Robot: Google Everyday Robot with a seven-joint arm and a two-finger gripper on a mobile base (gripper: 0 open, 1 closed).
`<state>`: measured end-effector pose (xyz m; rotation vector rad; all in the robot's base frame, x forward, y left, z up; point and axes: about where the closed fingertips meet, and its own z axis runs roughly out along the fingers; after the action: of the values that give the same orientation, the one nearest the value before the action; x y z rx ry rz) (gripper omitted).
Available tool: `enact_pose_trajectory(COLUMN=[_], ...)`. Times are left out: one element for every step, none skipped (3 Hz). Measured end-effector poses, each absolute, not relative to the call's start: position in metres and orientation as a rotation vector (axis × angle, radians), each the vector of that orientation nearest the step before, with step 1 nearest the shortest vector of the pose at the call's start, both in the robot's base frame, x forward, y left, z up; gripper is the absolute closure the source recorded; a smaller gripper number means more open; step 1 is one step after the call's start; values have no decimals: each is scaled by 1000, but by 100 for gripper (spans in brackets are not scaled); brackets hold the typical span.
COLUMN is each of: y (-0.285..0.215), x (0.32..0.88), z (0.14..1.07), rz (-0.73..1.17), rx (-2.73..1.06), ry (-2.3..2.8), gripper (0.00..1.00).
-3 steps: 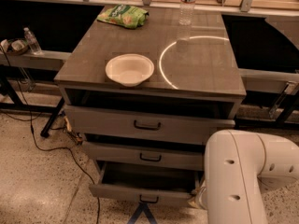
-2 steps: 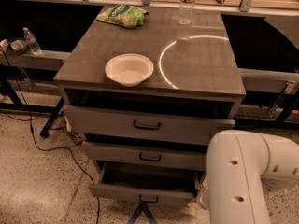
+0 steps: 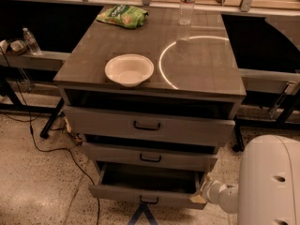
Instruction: Open bottom drawer
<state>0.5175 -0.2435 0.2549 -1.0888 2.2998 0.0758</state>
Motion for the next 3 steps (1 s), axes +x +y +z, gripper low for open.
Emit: enact_pose_trajectory(y=[-234, -216, -196], x=[527, 541, 558], z=[262, 250, 216], rz=[121, 170, 220], rx=[-1035, -997, -959], ry=[2261, 2238, 2246], gripper=[49, 72, 100])
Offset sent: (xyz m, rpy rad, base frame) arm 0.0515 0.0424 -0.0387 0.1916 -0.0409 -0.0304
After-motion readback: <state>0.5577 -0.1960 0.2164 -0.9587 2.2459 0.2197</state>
